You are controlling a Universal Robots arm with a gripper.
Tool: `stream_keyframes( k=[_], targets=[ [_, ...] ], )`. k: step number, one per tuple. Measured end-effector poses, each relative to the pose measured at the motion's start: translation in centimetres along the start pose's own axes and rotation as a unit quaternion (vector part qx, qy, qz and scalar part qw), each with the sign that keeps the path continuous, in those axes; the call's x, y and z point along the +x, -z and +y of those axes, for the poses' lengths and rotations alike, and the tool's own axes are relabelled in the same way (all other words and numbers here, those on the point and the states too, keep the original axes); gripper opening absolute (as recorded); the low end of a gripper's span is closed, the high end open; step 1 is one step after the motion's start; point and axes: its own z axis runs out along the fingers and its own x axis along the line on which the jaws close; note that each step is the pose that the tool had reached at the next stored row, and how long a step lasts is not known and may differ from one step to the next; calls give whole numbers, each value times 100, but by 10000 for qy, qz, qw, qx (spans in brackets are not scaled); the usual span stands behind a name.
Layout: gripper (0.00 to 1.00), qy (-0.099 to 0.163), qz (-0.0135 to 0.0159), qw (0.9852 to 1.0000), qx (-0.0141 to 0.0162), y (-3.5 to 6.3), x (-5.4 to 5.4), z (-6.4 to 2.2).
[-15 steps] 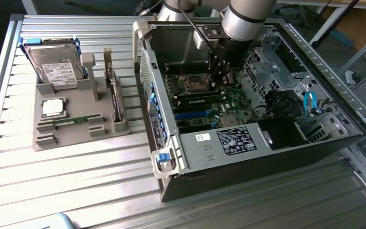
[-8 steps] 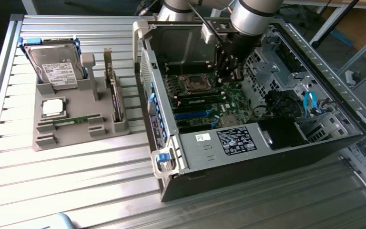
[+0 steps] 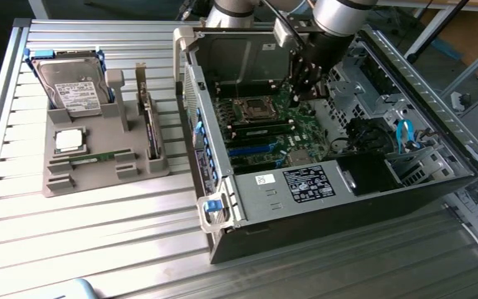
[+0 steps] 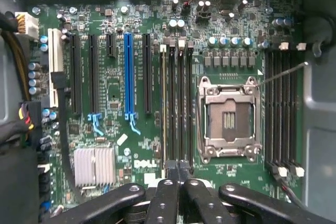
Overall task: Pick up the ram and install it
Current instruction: 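Press down the ram until it locks into place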
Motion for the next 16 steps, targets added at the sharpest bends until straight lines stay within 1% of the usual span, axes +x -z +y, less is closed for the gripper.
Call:
stream_keyframes(
  k=[5, 6, 8, 9, 10, 12, 14, 16],
  targets=[
    [11, 1, -7, 10000, -1, 109, -5, -53],
    [11, 0, -10, 10000, -2, 159, -6, -66],
    [11, 0, -13, 10000, -1, 221, -9, -75],
    [11, 1, -17, 10000, -1, 293, -11, -80],
    [11, 0, -19, 10000, -2, 341, -13, -82],
    [11, 1, -27, 10000, -2, 396, -15, -86],
    [11, 0, -30, 10000, -2, 417, -15, -87],
    [11, 1, -31, 10000, -2, 416, -15, -88]
  ],
)
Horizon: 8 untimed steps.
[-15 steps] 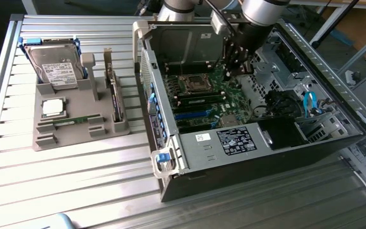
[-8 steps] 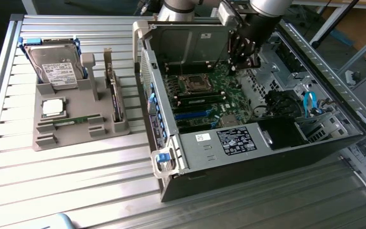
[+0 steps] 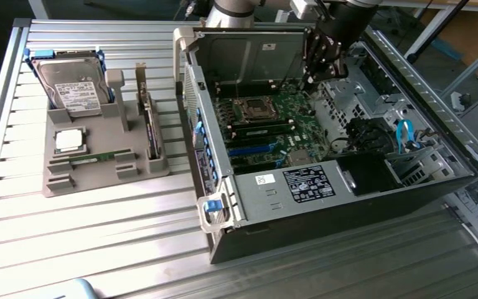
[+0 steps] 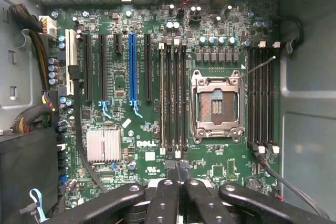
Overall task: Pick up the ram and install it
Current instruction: 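Press down the ram until it locks into place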
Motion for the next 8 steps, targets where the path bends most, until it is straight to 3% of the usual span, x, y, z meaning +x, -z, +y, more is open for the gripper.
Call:
stream_keyframes(
  k=[8],
  targets=[
    [11, 0, 1, 10000, 0, 1, 0, 0]
  ],
)
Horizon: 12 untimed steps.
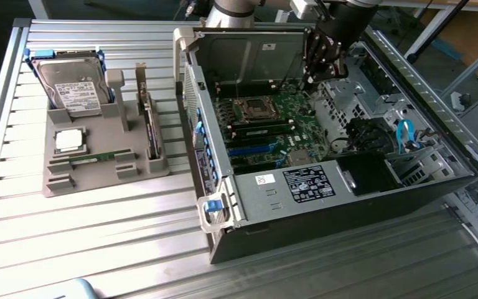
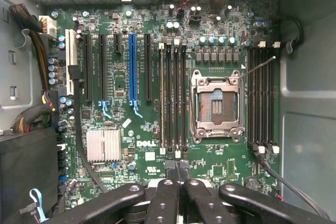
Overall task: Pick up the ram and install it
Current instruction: 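Press down the ram until it locks into place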
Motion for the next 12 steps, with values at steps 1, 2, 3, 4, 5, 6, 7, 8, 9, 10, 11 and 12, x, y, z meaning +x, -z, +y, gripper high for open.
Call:
stream_keyframes(
  k=[1, 2, 3, 4, 5, 6, 7, 8, 9, 10, 11, 12],
  targets=[
    [11, 0, 0, 10000, 0, 0, 0, 0],
    [11, 0, 0, 10000, 0, 0, 0, 0],
    [11, -2, 0, 10000, 0, 0, 0, 0],
    [11, -4, 0, 10000, 0, 0, 0, 0],
    [11, -10, 0, 10000, 0, 0, 0, 0],
    [11, -22, 0, 10000, 1, 0, 0, 0],
    [11, -25, 0, 10000, 1, 0, 0, 0],
    [11, -25, 0, 10000, 1, 0, 0, 0],
    [11, -25, 0, 10000, 1, 0, 0, 0],
    [11, -27, 0, 10000, 1, 0, 0, 0],
    [11, -31, 0, 10000, 1, 0, 0, 0],
    [11, -38, -1, 10000, 1, 0, 0, 0]
  ],
)
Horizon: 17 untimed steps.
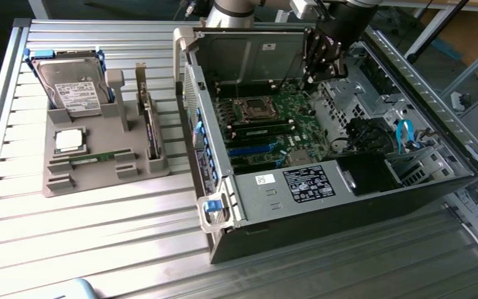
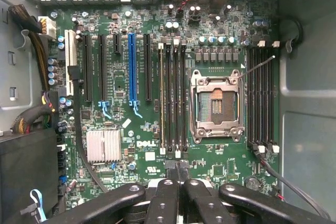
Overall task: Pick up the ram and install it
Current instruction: 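Press down the ram until it locks into place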
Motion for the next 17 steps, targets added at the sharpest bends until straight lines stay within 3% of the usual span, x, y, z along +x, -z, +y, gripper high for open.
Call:
stream_keyframes(
  k=[10, 17],
  targets=[
    [11, -90, -2, 10000, 4, 0, 0, 0],
    [11, -372, -11, 9993, 15, 0, 0, 0]
  ],
)
